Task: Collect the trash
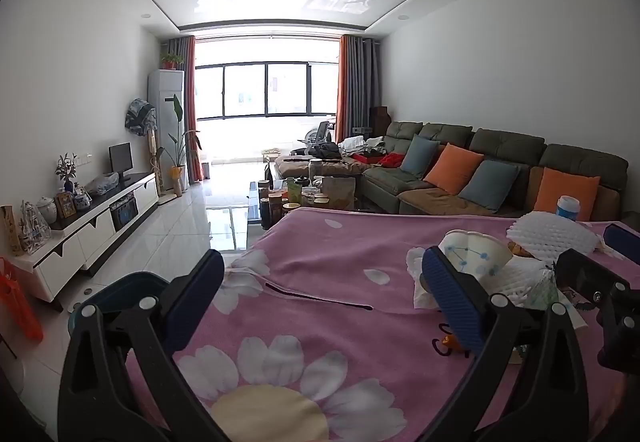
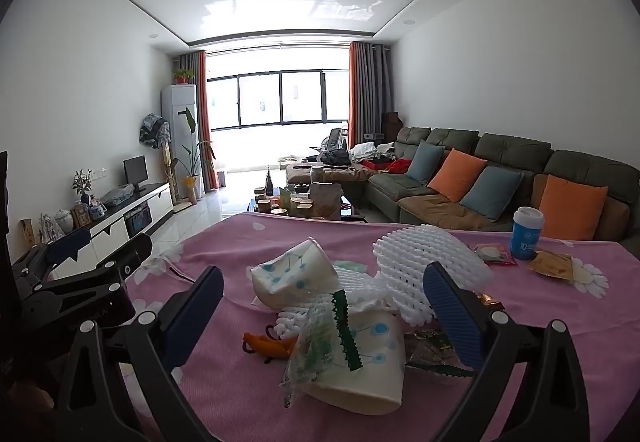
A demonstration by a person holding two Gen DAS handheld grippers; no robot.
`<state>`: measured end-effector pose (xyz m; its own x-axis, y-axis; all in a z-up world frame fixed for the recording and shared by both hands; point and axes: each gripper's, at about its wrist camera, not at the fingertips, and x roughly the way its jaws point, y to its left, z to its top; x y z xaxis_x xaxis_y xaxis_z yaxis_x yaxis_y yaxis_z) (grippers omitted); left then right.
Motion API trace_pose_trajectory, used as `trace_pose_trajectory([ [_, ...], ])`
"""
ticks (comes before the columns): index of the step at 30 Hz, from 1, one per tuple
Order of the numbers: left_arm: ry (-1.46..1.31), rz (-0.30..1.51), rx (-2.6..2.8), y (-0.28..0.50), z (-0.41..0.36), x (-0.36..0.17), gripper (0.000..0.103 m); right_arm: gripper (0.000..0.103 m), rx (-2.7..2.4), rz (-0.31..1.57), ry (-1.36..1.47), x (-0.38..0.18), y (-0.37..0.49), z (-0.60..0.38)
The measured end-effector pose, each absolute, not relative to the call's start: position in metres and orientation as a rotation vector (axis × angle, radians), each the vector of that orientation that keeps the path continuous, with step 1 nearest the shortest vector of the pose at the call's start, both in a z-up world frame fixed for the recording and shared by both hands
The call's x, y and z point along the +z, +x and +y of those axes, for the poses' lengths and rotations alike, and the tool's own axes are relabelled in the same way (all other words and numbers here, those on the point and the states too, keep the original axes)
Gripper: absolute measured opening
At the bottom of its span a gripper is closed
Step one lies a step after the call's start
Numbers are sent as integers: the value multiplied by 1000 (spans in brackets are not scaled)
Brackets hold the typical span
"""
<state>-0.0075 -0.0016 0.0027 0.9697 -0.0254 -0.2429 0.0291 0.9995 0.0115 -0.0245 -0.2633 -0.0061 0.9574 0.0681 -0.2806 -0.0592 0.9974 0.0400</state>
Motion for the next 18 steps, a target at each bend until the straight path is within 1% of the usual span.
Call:
trace_pose_trajectory([
  [18, 14, 240, -26, -8, -2, 2, 98, 96, 65, 286, 29, -6, -27, -259],
])
